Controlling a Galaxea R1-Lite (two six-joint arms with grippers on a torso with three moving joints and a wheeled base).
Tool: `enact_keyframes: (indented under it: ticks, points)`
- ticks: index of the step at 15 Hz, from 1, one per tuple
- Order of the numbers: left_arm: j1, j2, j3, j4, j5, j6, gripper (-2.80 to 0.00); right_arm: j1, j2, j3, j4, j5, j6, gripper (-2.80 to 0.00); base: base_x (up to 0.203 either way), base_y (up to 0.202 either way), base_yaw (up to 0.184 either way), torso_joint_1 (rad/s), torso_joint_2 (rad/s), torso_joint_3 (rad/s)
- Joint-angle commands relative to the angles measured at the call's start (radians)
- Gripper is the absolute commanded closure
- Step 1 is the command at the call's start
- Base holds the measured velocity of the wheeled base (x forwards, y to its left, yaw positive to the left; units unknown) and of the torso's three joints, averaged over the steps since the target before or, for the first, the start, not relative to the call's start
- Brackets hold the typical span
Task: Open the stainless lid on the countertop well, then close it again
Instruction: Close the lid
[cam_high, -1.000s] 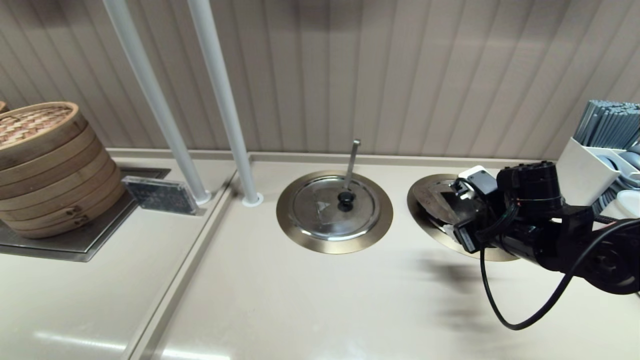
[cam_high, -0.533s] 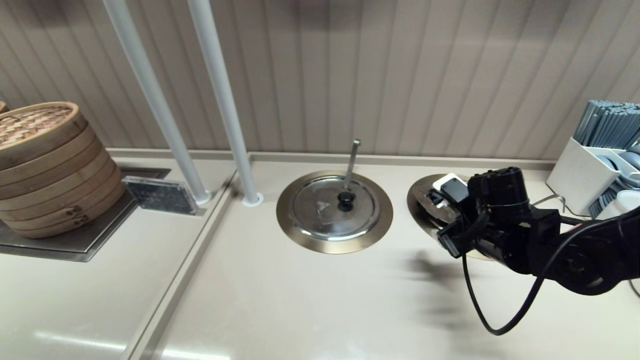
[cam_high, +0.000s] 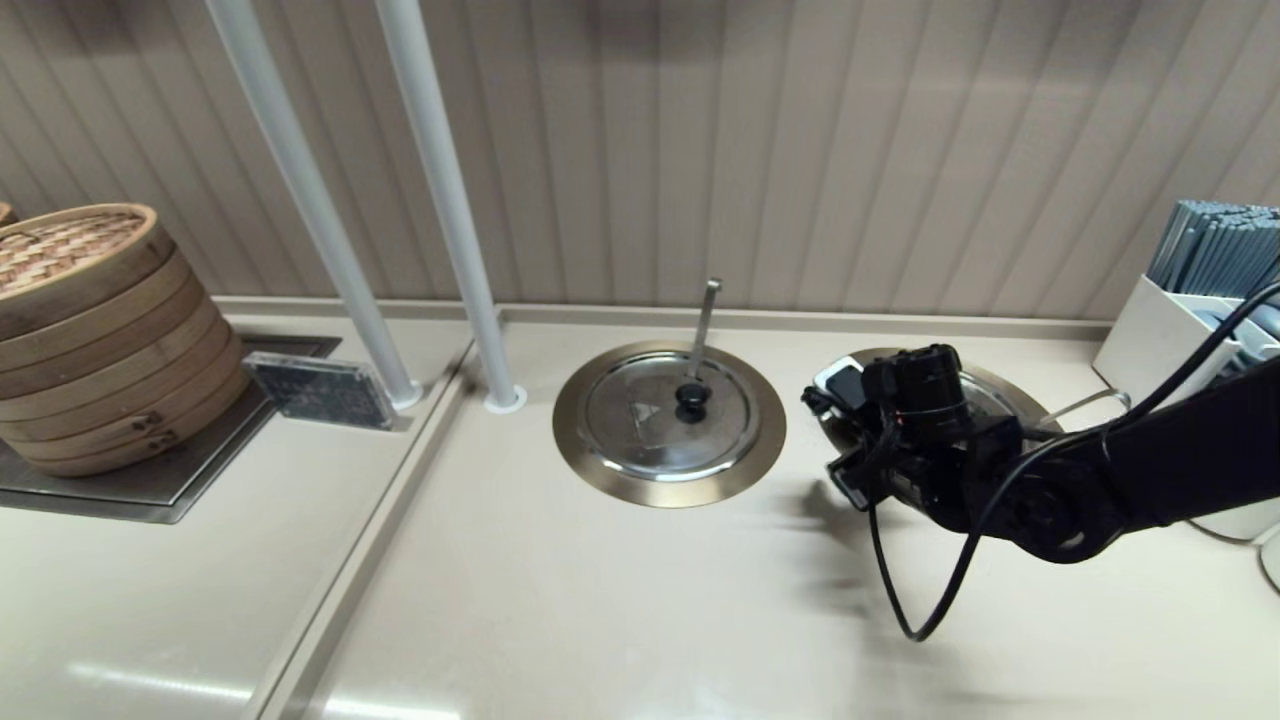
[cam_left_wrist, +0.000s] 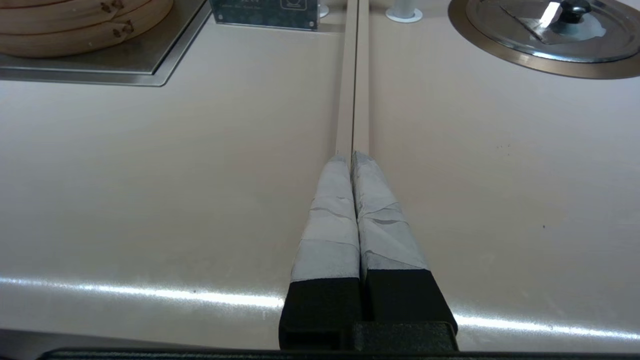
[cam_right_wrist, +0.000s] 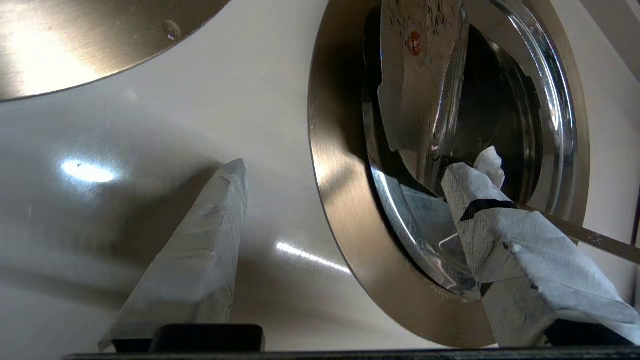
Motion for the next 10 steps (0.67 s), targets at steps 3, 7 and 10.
enact_keyframes:
  ticks: [3,7,10]
  points:
    - [0.0,0.0,-0.001,-0.001,0.0,0.0,0.0,-0.038,0.099,-0.136,-0.003,-0.025,-0.015,-2.8,0.0,0.0,0.0,0.0,0.0,0.0]
    - [0.0,0.0,0.001,0.001,0.0,0.0,0.0,-0.074,0.116,-0.161,-0.004,-0.027,-0.019,-2.8,0.0,0.0,0.0,0.0,0.0,0.0]
    - [0.0,0.0,-0.001,0.001,0.0,0.0,0.0,-0.104,0.11,-0.164,-0.005,-0.027,-0.023,-2.8,0.0,0.0,0.0,0.0,0.0,0.0]
